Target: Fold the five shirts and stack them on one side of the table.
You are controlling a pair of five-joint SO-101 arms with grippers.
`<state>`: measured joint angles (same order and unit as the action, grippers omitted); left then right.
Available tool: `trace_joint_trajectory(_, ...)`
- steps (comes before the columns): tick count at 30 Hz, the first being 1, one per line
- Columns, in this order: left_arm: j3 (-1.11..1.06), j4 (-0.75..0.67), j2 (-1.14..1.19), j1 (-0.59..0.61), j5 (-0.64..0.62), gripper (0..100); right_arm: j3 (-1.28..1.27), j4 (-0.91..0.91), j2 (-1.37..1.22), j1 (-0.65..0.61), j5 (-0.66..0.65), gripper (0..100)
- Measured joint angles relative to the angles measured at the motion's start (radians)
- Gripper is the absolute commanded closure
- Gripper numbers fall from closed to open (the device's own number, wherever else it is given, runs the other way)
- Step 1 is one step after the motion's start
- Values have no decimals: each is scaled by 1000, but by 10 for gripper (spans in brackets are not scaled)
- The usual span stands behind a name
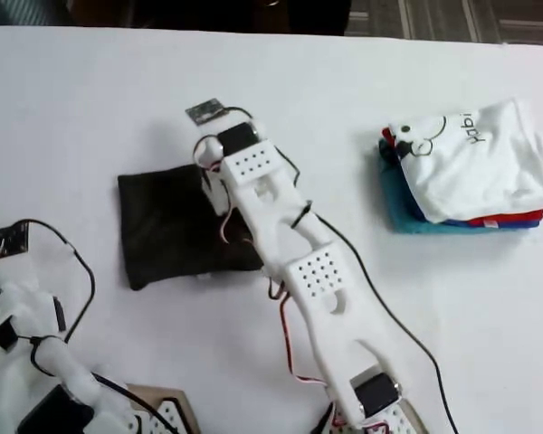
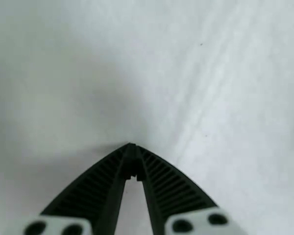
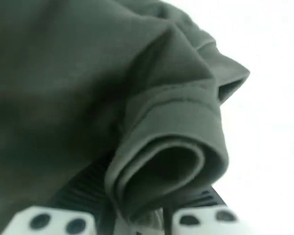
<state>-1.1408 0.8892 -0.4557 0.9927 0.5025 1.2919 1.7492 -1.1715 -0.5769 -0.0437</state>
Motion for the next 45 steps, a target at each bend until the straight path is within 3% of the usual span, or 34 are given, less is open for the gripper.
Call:
trace_joint_trajectory(6,0,0,0,0,0,972,-80,0,230,52,-166,978)
trace_joint_trajectory(15,0,0,0,0,0,972,-451,0,632,132,-354,978)
trace_joint_trajectory(24,0,0,0,0,0,972,-640,0,987,347,-532,978)
trace_joint_trajectory(37,0,0,0,0,0,972,-658,0,1037,755,-824,978)
trace_joint_trajectory(45,0,0,0,0,0,972,-540,0,1037,878,-916,978)
